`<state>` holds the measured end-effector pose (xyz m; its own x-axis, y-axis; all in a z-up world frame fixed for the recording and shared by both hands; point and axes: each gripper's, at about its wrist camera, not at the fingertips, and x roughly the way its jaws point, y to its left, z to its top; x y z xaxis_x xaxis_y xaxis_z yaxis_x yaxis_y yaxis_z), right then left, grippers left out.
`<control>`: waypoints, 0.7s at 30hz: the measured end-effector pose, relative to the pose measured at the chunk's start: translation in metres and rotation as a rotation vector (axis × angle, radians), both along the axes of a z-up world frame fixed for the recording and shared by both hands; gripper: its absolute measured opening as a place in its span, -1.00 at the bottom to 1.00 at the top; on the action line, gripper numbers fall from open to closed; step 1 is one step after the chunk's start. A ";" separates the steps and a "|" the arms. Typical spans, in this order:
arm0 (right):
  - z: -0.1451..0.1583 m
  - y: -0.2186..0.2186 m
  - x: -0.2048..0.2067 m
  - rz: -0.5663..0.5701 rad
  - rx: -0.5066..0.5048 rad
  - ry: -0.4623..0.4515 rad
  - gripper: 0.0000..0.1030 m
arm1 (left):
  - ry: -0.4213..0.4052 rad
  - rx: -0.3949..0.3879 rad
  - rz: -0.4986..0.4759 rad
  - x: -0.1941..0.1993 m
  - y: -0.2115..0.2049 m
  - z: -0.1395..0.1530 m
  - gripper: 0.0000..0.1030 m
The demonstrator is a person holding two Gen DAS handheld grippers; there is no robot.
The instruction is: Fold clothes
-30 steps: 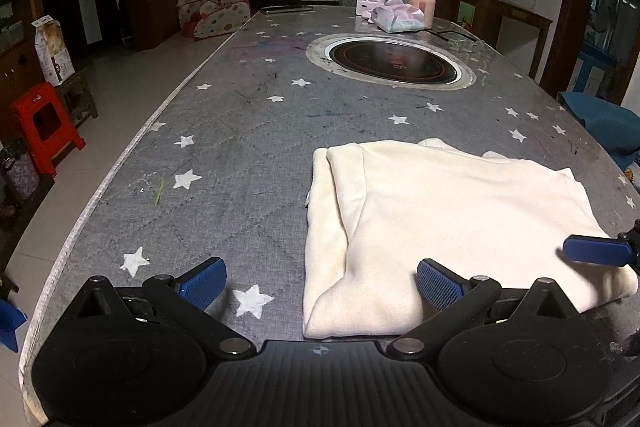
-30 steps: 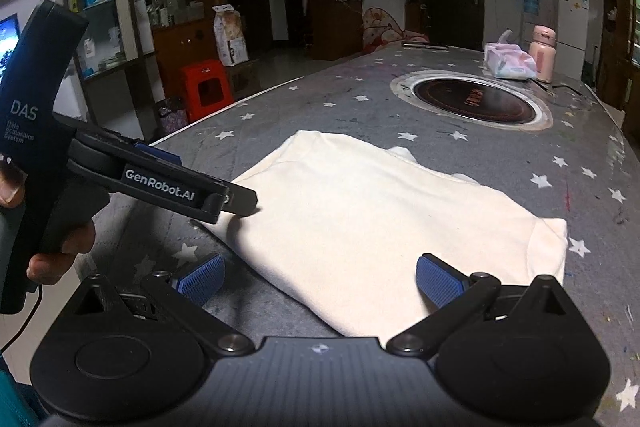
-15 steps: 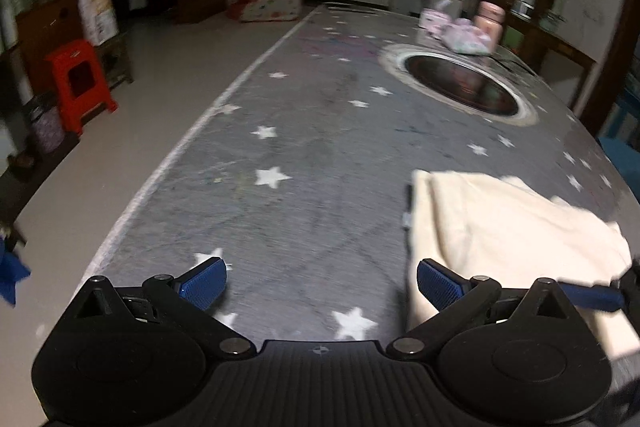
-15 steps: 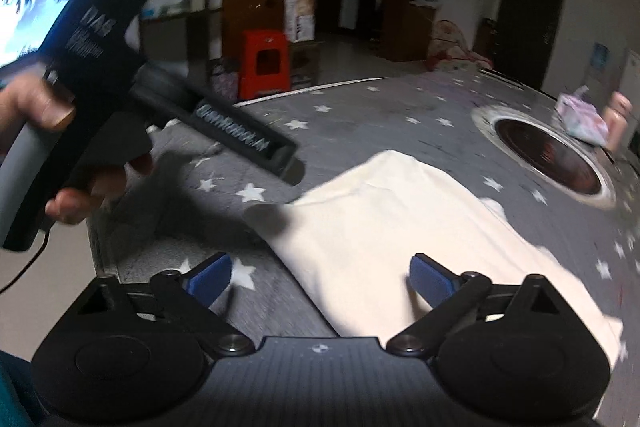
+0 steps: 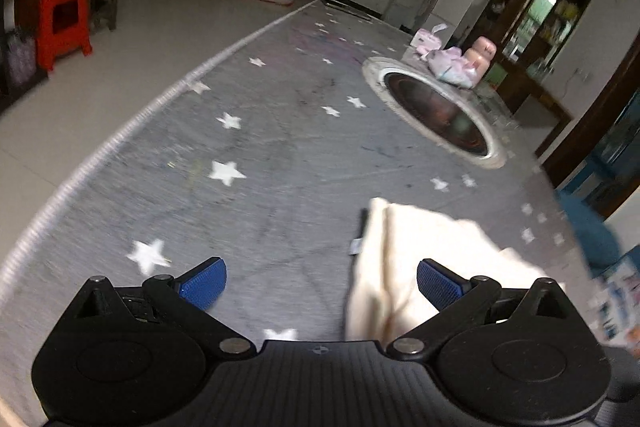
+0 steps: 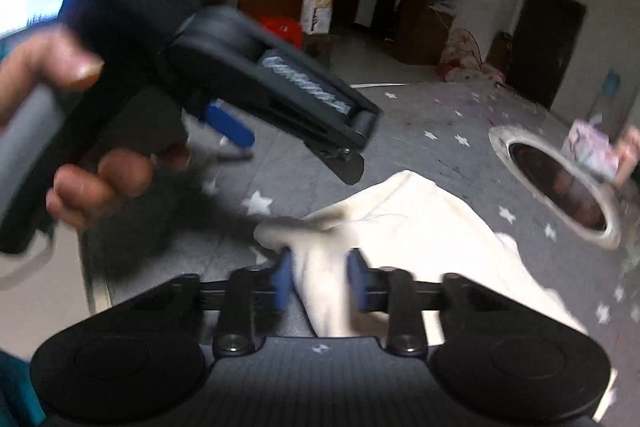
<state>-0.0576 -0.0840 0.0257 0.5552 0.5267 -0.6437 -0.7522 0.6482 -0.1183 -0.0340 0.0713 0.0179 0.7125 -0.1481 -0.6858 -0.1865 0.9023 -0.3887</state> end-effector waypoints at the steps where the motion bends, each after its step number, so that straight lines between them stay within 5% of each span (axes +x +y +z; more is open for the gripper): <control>1: 0.003 -0.006 0.003 -0.012 0.036 0.022 -0.71 | 0.003 -0.037 -0.002 0.002 0.000 -0.001 1.00; 10: 0.035 -0.058 0.007 -0.068 0.285 0.101 -0.82 | 0.071 -0.382 -0.039 0.019 -0.006 -0.013 1.00; 13: 0.038 -0.065 0.004 -0.068 0.304 0.100 -0.83 | 0.089 -0.418 -0.058 0.023 -0.012 -0.018 0.84; 16: 0.037 -0.068 0.000 -0.057 0.313 0.117 -0.83 | 0.100 -0.427 -0.083 0.025 -0.017 -0.023 0.45; 18: 0.035 -0.067 -0.003 -0.046 0.316 0.127 -0.83 | 0.107 -0.432 -0.099 0.027 -0.020 -0.026 -0.03; 21: 0.030 -0.068 -0.006 -0.042 0.319 0.143 -0.82 | 0.118 -0.441 -0.124 0.029 -0.026 -0.032 -0.38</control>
